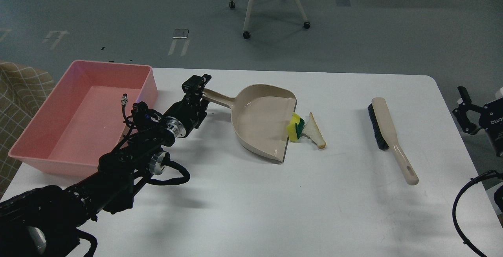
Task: Sweep and dump garbage into bin
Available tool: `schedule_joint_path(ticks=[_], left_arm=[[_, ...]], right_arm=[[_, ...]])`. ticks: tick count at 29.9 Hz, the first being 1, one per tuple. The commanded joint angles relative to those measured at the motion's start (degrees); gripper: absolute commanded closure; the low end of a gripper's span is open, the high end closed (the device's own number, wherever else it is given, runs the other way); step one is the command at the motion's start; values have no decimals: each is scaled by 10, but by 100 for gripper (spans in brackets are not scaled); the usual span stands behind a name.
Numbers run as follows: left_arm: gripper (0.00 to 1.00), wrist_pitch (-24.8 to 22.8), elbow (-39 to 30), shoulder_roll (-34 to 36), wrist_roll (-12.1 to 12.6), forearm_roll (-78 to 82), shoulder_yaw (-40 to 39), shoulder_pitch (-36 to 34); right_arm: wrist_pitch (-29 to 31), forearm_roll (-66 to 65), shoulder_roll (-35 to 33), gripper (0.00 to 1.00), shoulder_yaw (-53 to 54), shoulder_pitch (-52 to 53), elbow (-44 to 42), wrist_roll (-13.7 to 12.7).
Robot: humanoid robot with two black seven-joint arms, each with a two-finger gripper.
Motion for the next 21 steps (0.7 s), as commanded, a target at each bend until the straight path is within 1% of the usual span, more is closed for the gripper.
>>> schedule_joint_path(ticks=[1,2,4,6,9,13,15,21], left_arm=[[57,0,0,-1,-1,0,1,1],[60,0,0,-2,-1,1,1,1],[70,1,1,-1,-1,0,17,-1],[74,2,0,-1,-1,0,28,-3],[81,3,8,-1,-13,0,34,-3],[84,3,15,-2,-17,0,38,-4],[91,3,15,-1,-21,1,40,-5],[93,3,13,0,-33,4,44,-12]], right_arm=[[0,0,0,0,0,0,-1,0],[0,0,0,0,0,0,0,0],[0,0,0,0,0,0,-1,0],[0,0,0,0,0,0,-1,0],[0,0,0,0,0,0,-1,0],[0,0,0,0,0,0,-1,0],[0,0,0,0,0,0,-1,0],[0,-1,-2,0,0,-1,0,1]])
